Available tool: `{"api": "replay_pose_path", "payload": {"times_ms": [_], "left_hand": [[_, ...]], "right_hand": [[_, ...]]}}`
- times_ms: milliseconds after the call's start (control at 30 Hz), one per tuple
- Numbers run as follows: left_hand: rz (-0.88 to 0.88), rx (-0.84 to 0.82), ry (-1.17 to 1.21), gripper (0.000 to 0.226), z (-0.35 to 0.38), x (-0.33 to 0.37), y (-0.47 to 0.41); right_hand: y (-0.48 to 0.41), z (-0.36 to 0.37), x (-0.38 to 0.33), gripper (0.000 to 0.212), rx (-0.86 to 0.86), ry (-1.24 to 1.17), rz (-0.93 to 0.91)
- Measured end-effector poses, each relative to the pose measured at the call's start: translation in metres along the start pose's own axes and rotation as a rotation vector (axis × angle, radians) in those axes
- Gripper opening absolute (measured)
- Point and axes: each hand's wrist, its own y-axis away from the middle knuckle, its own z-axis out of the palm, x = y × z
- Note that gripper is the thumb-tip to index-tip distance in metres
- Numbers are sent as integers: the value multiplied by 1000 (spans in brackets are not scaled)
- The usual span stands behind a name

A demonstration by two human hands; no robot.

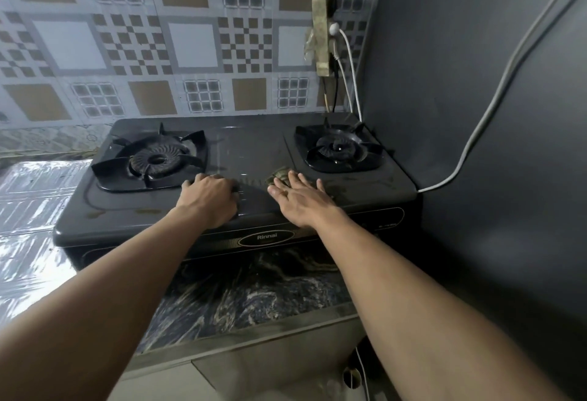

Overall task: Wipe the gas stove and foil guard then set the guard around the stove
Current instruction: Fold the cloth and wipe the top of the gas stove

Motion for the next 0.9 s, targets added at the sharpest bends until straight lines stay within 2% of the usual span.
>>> {"api": "replay_pose_path", "payload": {"times_ms": [133, 233, 900], "left_hand": [[65, 1, -5, 34, 7, 33, -9], [97, -11, 21, 28, 14, 56, -14], [112, -6, -18, 40, 24, 127, -34]], "right_hand": [[0, -4, 24, 64, 11, 10, 11], [6, -7, 45, 64, 16, 16, 17], [17, -31, 136, 63, 33, 72, 60]]}}
